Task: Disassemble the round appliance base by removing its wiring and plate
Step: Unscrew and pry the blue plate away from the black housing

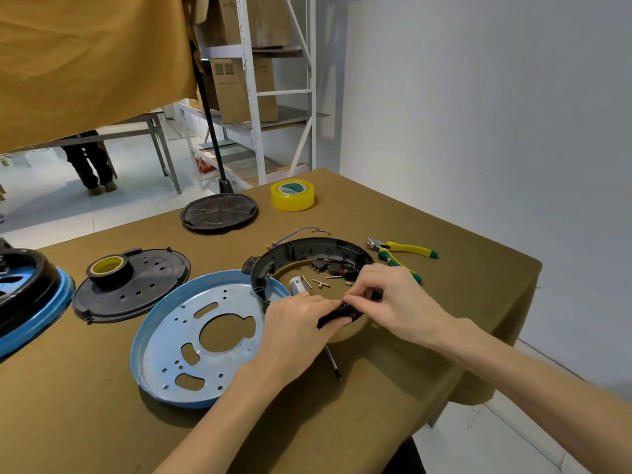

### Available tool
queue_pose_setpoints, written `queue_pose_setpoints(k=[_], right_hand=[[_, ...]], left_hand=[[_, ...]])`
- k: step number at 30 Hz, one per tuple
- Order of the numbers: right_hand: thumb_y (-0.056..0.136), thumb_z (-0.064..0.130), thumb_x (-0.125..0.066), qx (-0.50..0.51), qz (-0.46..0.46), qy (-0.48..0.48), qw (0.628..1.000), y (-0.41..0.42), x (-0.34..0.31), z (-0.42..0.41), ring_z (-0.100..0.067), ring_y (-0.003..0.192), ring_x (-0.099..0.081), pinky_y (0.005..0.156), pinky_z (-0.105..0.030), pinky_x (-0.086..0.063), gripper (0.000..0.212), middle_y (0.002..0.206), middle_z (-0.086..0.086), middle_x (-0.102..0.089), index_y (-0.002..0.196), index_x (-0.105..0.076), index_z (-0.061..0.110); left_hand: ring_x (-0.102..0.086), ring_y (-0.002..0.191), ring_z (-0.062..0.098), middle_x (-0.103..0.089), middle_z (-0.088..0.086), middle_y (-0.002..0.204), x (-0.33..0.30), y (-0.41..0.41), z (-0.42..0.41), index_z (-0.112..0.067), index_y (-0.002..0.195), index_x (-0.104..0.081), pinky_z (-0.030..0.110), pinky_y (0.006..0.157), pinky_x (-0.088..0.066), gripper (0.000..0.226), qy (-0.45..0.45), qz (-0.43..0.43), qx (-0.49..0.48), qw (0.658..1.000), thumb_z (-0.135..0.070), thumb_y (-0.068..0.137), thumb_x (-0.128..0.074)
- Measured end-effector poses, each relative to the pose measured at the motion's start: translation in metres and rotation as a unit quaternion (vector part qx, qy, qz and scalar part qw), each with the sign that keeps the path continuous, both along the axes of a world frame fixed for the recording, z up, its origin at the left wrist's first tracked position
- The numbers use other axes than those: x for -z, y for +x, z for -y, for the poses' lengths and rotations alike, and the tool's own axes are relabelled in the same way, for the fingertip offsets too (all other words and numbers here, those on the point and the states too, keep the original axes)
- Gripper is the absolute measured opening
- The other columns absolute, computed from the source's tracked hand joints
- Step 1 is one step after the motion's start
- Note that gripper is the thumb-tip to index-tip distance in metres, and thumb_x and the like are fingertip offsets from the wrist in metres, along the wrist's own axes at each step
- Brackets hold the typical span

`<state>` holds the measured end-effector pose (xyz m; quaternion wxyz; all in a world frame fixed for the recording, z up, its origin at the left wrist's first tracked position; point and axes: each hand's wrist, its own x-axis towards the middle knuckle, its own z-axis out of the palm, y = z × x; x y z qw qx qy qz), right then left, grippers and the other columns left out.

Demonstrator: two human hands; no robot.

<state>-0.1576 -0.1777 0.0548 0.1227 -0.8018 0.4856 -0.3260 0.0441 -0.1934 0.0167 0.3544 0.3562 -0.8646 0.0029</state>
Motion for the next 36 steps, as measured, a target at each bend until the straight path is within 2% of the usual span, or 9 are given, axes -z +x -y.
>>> queue_pose_setpoints(k=[10, 18, 21, 24, 27, 29, 31, 33, 36], right_hand=[[0.089, 0.023, -0.078, 0.022, 0.038, -0.01, 0.999, 0.003, 0.006, -0.005, -0.011, 0.08, -0.062, 0.067, -0.023, -0.049, 0.005, 0.081, 0.014, -0.066, 0.085, -0.081, 0.024], [0.09, 0.033, -0.075, 0.05, 0.004, -0.023, 0.998, 0.006, 0.008, -0.007, -0.009, 0.083, -0.059, 0.07, -0.037, -0.053, 0.009, 0.086, 0.017, -0.064, 0.086, -0.082, 0.028], [0.089, 0.027, -0.077, 0.055, 0.076, 0.004, 0.996, 0.002, 0.009, -0.006, -0.011, 0.078, -0.063, 0.065, -0.028, -0.052, 0.007, 0.085, 0.015, -0.068, 0.093, -0.082, 0.028], [0.09, 0.019, -0.076, 0.116, 0.186, -0.054, 0.974, -0.001, 0.015, -0.009, -0.011, 0.072, -0.06, 0.061, -0.015, -0.044, 0.013, 0.083, 0.014, -0.07, 0.102, -0.08, 0.024], [0.095, 0.018, -0.069, 0.167, 0.251, -0.072, 0.951, -0.003, 0.026, -0.014, -0.008, 0.066, -0.055, 0.059, -0.016, -0.042, 0.011, 0.074, 0.011, -0.064, 0.086, -0.07, 0.025], [0.097, 0.028, -0.064, 0.172, 0.212, 0.0, 0.962, 0.0, 0.036, -0.015, -0.005, 0.062, -0.053, 0.059, -0.015, -0.04, 0.022, 0.071, 0.009, -0.061, 0.076, -0.06, 0.028], [0.098, 0.043, -0.06, 0.147, 0.086, 0.09, 0.981, 0.008, 0.044, -0.016, -0.004, 0.062, -0.054, 0.062, -0.022, -0.043, 0.03, 0.067, 0.009, -0.059, 0.072, -0.058, 0.029], [0.094, 0.065, -0.051, 0.138, -0.045, 0.134, 0.98, 0.022, 0.048, -0.012, -0.003, 0.067, -0.057, 0.062, -0.025, -0.046, 0.037, 0.073, 0.011, -0.06, 0.082, -0.057, 0.03], [0.086, 0.081, -0.042, 0.158, -0.123, 0.15, 0.968, 0.045, 0.045, 0.007, -0.007, 0.065, -0.055, 0.053, -0.027, -0.038, 0.052, 0.076, 0.012, -0.055, 0.081, -0.047, 0.03]], left_hand=[[-0.066, 0.069, 0.005, -0.078, -0.01, 0.084, 0.003, 0.0, 0.001, -0.027, 0.108, -0.08, 0.022, 0.062, -0.051, 0.024, -0.005, 0.01, -0.003, 1.0, -0.038, 0.086, -0.079], [-0.066, 0.071, 0.004, -0.078, -0.011, 0.086, 0.005, 0.001, 0.002, -0.028, 0.109, -0.079, 0.025, 0.063, -0.054, 0.024, -0.002, 0.002, -0.01, 1.0, -0.04, 0.088, -0.076], [-0.067, 0.075, 0.004, -0.079, -0.011, 0.09, 0.005, 0.001, 0.002, -0.029, 0.113, -0.078, 0.025, 0.066, -0.055, 0.027, 0.0, 0.001, -0.011, 1.0, -0.04, 0.088, -0.077], [-0.068, 0.079, 0.005, -0.079, -0.011, 0.094, 0.004, 0.004, 0.002, -0.028, 0.118, -0.075, 0.028, 0.068, -0.057, 0.033, 0.002, -0.009, -0.021, 1.0, -0.04, 0.088, -0.078], [-0.071, 0.087, 0.008, -0.079, -0.008, 0.098, 0.002, 0.006, 0.002, -0.026, 0.128, -0.07, 0.035, 0.079, -0.059, 0.044, 0.026, -0.024, -0.033, 0.999, -0.043, 0.088, -0.076], [-0.072, 0.09, 0.009, -0.078, -0.009, 0.098, -0.001, 0.009, 0.003, -0.025, 0.134, -0.067, 0.037, 0.084, -0.059, 0.051, 0.039, -0.046, -0.042, 0.997, -0.042, 0.088, -0.077], [-0.07, 0.087, 0.007, -0.076, -0.012, 0.095, -0.006, 0.014, 0.006, -0.028, 0.14, -0.06, 0.035, 0.081, -0.059, 0.059, 0.052, -0.068, -0.045, 0.995, -0.039, 0.086, -0.08], [-0.069, 0.087, 0.005, -0.075, -0.014, 0.098, -0.011, 0.02, 0.009, -0.037, 0.146, -0.052, 0.027, 0.08, -0.058, 0.067, 0.061, -0.079, -0.041, 0.994, -0.036, 0.085, -0.081], [-0.063, 0.09, -0.002, -0.076, -0.01, 0.106, -0.016, 0.027, 0.014, -0.037, 0.144, -0.056, 0.008, 0.081, -0.046, 0.061, 0.044, -0.081, -0.04, 0.995, -0.03, 0.087, -0.079]])
